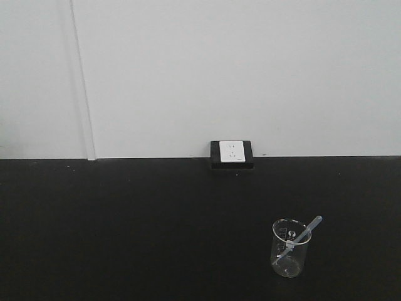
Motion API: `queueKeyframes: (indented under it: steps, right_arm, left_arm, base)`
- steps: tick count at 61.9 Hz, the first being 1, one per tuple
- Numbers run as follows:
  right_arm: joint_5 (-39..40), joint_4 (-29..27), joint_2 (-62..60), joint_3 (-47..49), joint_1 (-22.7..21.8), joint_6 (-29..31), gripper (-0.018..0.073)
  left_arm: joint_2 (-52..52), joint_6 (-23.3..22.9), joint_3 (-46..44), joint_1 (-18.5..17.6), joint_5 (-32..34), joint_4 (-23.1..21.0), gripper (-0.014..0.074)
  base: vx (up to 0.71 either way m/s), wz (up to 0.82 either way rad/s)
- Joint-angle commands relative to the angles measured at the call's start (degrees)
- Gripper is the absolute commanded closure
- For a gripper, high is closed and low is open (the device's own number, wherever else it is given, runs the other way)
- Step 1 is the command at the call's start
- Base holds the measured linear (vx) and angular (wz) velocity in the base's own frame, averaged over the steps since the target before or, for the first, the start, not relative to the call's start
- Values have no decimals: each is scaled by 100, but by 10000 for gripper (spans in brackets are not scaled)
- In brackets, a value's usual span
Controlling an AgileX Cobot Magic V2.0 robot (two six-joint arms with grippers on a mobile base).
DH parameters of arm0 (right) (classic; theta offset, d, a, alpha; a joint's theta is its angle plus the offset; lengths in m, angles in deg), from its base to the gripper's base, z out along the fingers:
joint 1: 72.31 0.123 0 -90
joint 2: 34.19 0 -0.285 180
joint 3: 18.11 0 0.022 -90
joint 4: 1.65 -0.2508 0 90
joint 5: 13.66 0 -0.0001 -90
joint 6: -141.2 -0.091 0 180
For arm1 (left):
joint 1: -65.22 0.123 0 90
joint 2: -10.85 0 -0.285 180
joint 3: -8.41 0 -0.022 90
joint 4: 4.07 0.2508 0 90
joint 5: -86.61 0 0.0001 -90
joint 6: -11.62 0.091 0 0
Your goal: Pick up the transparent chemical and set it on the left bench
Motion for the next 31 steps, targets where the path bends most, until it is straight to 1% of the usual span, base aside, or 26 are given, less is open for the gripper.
queueKeyframes:
  steps: [1, 31]
  right_arm:
    - [492, 13, -74, -30, -32, 9, 567]
    - [492, 13, -74, -30, -32, 9, 567]
  left_arm:
    - [110, -45, 93, -10, 449, -4, 600]
    - [110, -45, 93, -10, 449, -4, 600]
  base:
    - [0, 0]
    - [0, 0]
